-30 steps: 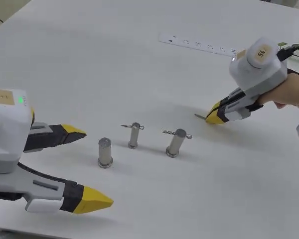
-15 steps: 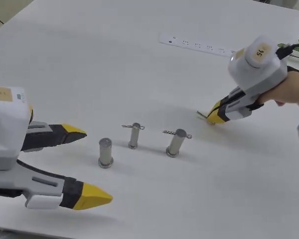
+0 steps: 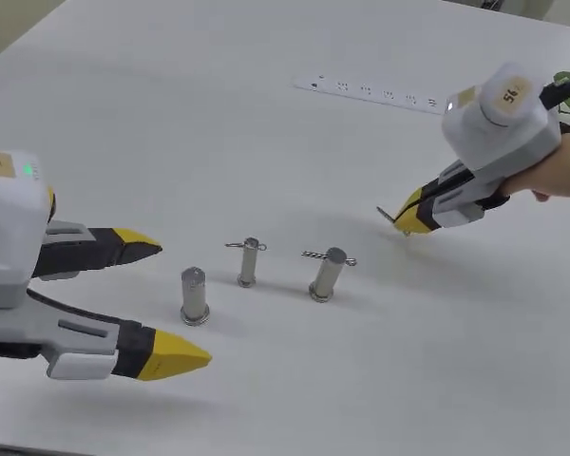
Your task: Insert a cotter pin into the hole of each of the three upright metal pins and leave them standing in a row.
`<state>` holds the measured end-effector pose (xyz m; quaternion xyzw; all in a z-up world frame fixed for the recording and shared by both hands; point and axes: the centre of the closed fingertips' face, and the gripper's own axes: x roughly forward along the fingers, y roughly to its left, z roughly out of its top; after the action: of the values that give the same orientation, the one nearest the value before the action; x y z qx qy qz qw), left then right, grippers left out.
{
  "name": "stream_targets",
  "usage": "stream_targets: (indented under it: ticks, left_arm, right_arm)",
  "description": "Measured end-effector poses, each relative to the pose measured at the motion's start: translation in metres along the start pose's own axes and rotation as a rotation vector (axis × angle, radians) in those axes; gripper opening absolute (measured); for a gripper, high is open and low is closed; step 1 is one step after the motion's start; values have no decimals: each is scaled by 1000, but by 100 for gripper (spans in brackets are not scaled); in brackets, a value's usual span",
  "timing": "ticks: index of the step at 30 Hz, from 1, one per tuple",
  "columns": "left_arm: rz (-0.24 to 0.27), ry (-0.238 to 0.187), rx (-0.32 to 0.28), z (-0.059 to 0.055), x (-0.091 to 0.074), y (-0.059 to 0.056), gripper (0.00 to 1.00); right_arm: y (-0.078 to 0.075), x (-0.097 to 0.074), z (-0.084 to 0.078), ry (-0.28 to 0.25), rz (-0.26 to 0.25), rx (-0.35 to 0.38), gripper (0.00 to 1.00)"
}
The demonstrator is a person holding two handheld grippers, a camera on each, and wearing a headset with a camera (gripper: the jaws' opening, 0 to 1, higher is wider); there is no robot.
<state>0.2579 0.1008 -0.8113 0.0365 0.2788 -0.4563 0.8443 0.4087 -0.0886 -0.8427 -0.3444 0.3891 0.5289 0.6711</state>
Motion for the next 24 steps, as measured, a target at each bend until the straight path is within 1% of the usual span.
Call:
stream_targets:
  ticks: [7, 8, 13, 16, 18, 21, 24]
  left_arm:
    - [3, -37, -18, 15, -1, 6, 75]
    - [5, -39, -20, 16, -1, 7, 75]
    - [16, -41, -28, 22, 1, 13, 74]
    - [9, -52, -31, 28, 3, 13, 71]
    - [11, -56, -28, 32, 6, 14, 72]
    - [14, -63, -25, 37, 9, 14, 73]
    - [8, -67, -31, 41, 12, 14, 71]
  right_arm:
    - [1, -3, 3, -22, -8, -14, 3]
    - [3, -5, 3, -26, -13, -28, 3]
    - [14, -11, 6, -36, -14, -46, 3]
    - [20, -15, 8, -50, -21, -47, 3]
    - [23, -14, 10, -61, -22, -50, 3]
    - [31, -20, 13, -77, -30, -54, 3]
    - [35, -25, 14, -92, -38, -57, 3]
